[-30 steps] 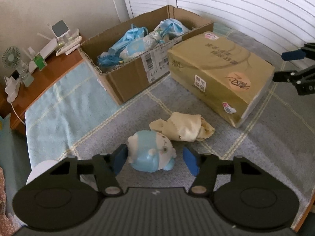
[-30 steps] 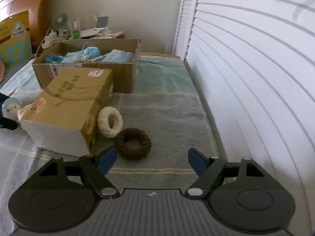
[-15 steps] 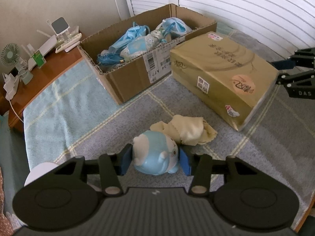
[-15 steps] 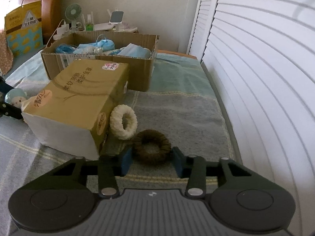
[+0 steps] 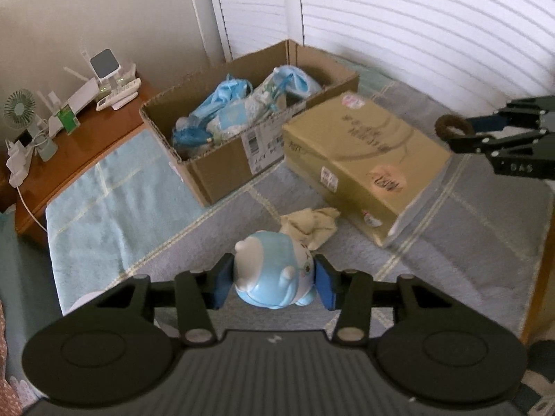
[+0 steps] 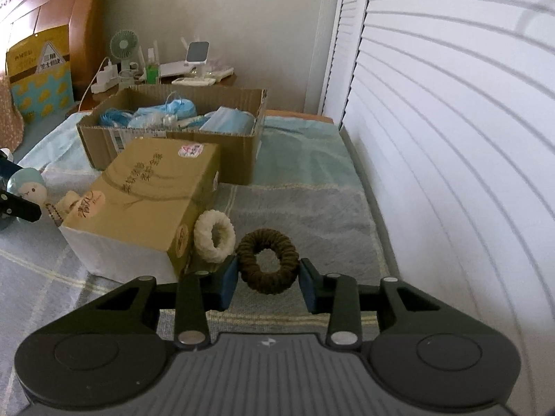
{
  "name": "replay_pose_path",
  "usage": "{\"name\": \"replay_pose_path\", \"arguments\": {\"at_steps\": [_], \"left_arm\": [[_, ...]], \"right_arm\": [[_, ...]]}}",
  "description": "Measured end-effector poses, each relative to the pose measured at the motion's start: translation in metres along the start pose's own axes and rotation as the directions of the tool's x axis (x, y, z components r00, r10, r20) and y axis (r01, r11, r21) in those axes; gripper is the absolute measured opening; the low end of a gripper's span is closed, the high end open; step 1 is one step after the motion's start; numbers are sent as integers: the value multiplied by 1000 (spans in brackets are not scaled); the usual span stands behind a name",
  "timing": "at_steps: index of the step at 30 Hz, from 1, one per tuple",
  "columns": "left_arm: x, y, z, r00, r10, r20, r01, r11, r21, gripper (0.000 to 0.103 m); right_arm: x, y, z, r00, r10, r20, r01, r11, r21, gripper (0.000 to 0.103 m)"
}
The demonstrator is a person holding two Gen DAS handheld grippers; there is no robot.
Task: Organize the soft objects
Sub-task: 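Carry the plush toy into the box with the left gripper while the right lifts the hair tie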
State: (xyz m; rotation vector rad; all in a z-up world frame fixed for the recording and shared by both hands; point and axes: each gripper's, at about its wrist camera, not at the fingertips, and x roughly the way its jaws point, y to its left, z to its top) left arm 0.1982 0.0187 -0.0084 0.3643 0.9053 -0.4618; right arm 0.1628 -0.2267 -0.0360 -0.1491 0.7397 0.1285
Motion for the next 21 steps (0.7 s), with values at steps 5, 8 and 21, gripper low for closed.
{"name": "replay_pose_path", "arguments": {"at_steps": [5,8,21], "left_arm": [[-15,0,7,1000,-14,28,14,1000,-6,47],[-23,1,13,999,-17,47,18,1000,-13,47],[-25,25,82,989,-10,147,17,999,-45,47]], "right_arm": [[-12,2,4,1000,13,22,-13,1000,-6,43],[-18,3,8,999,22,37,-22,1000,-14,43],[-32,6,21,995,51,86,-48,998,-30,43]]}}
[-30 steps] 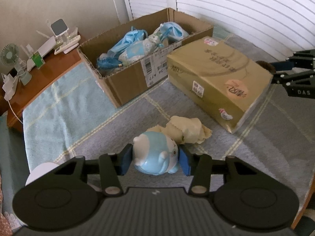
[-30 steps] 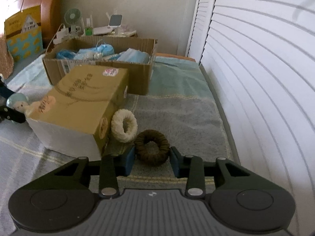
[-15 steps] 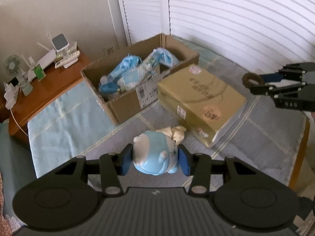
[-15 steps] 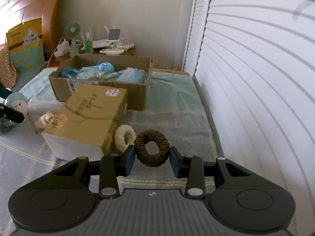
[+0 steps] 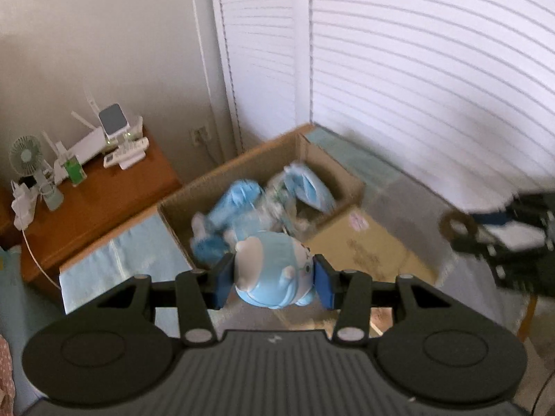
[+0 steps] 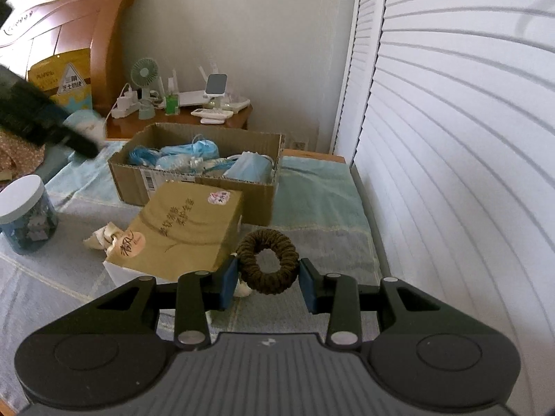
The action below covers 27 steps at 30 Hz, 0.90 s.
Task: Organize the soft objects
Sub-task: 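Carry the plush toy into the box with the left gripper while the right lifts the hair tie, then carry the brown hair tie with the right gripper and release it into the box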
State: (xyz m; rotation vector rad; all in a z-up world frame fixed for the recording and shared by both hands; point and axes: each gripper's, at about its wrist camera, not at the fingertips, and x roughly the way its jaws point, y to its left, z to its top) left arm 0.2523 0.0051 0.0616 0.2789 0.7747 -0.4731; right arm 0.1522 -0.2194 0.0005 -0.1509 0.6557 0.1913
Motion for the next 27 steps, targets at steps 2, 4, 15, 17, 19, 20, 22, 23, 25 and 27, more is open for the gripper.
{"name": "replay_pose_path", "arguments": {"at_steps": [2,4,15,17,19,20,22,23,25,27], "left_arm": [[7,6,11,1000,8,11,-8,1000,-17,47],[16,13,24,1000,15,19,-15,999,-34,47],[76,48,49,994,113,-8,-113,983,-142,50],[82,51,47,991,131,-22,-133,979,-157,74],[81,51,43,989,146,-12,-146,976,-164,88],[77,50,41,989,150,-2,-148,976,-161,89],[70,48,38,989,145,-1,-143,976,-164,91],[65,48,35,990,141,7,-137,976,-169,92],[53,45,29,991,130,18,-124,976,-179,96],[40,39,19,993,111,27,-104,978,-181,98]], "right_arm": [[1,0,1,1000,4,2,-4,1000,0,43],[1,0,2,1000,4,4,-4,1000,2,43],[7,-5,2,1000,4,-2,-4,1000,15,43],[8,-5,1,1000,7,-7,-7,1000,18,43],[9,-4,1,1000,5,-11,-5,1000,19,43],[9,-4,2,1000,5,-10,-5,1000,19,43],[8,-4,3,1000,7,-7,-7,1000,21,43],[7,-4,3,1000,6,-5,-6,1000,19,43],[5,-3,4,1000,6,0,-6,1000,16,43],[3,-1,5,1000,10,5,-10,1000,15,43]]}}
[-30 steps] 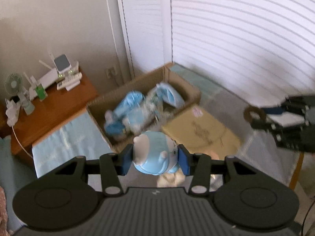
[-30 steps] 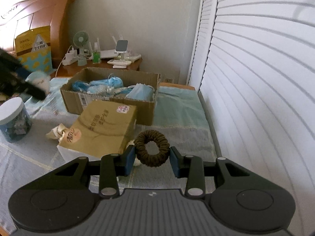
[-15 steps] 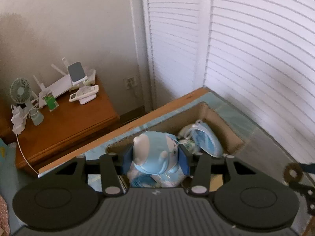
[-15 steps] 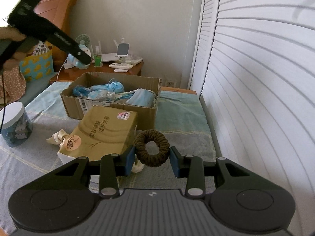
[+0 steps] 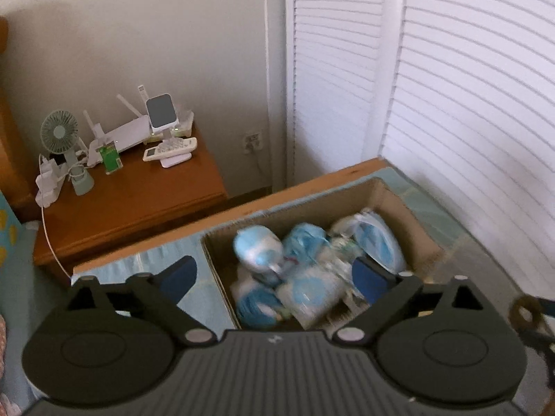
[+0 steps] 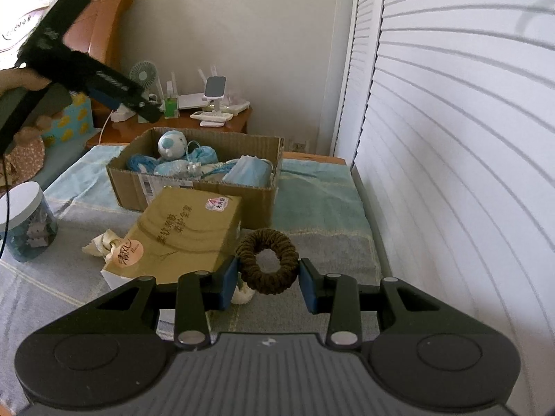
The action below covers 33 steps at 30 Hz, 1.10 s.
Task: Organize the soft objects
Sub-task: 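Carry the brown hair tie with the right gripper and release it into the box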
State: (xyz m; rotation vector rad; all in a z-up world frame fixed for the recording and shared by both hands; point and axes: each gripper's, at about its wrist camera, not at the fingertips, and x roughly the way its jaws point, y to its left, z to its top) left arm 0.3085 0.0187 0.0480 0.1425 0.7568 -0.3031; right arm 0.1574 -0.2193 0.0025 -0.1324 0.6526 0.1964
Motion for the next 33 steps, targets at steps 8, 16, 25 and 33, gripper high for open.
{"name": "replay_pose_path", "arguments": {"at_steps": [8,16,25,33], "left_arm": [[-55,-31,-53,999,-24,28,24,1000,8,100],[-104,-64,-111,998,-21,64,24,998,-49,102],[-108,-61,-136,999,-25,45,30,993,-116,102],[-98,-51,-145,999,-36,38,41,988,-147,102]], "right_arm": [[-9,6,8,999,25,19,-25,1000,-14,43],[-3,5,28,997,67,30,-66,998,-6,43],[11,15,53,995,95,25,-95,995,-10,43],[27,26,75,995,99,9,-99,994,-45,43]]}}
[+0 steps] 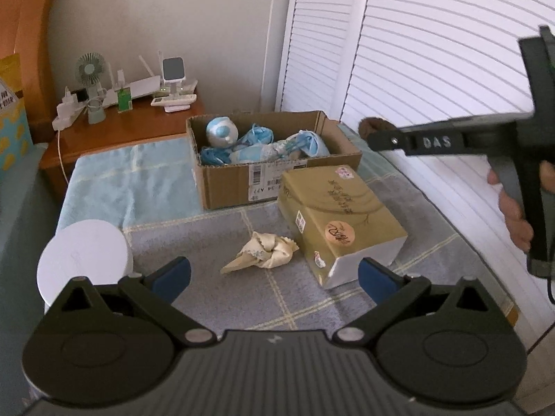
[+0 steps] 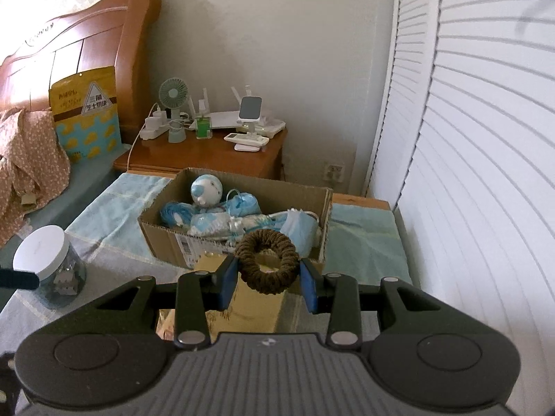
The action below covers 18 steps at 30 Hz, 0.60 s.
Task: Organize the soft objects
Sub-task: 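Carry the brown hair tie with the right gripper and release it into the box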
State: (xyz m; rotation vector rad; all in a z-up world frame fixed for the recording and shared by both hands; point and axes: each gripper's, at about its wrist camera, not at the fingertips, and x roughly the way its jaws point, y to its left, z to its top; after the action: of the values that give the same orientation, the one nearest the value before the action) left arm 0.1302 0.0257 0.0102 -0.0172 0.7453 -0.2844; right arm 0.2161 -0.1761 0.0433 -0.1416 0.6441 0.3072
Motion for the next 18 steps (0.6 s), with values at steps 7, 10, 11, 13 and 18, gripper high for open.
{"name": "replay_pose_path", "arguments": {"at_steps": [7,10,11,13,18], "left_arm": [[3,6,-5,999,-24,24,24,1000,16,102],[5,8,-7,999,-8,35,7,1000,30,102],[6,9,-7,999,0,34,-1,999,33,102],[9,12,-8,999,15,30,-16,1000,27,102],[14,20,-7,1000,5,31,-5,1000,18,102]], "right_arm": [[24,6,24,1000,4,-17,-4,1000,-14,43],[36,5,36,1000,9,-25,-9,1000,-3,43],[40,4,40,1000,7,-26,-7,1000,1,43],[51,2,49,1000,8,-31,-8,1000,10,44],[83,-4,66,997,32,-64,-29,998,47,44]]}}
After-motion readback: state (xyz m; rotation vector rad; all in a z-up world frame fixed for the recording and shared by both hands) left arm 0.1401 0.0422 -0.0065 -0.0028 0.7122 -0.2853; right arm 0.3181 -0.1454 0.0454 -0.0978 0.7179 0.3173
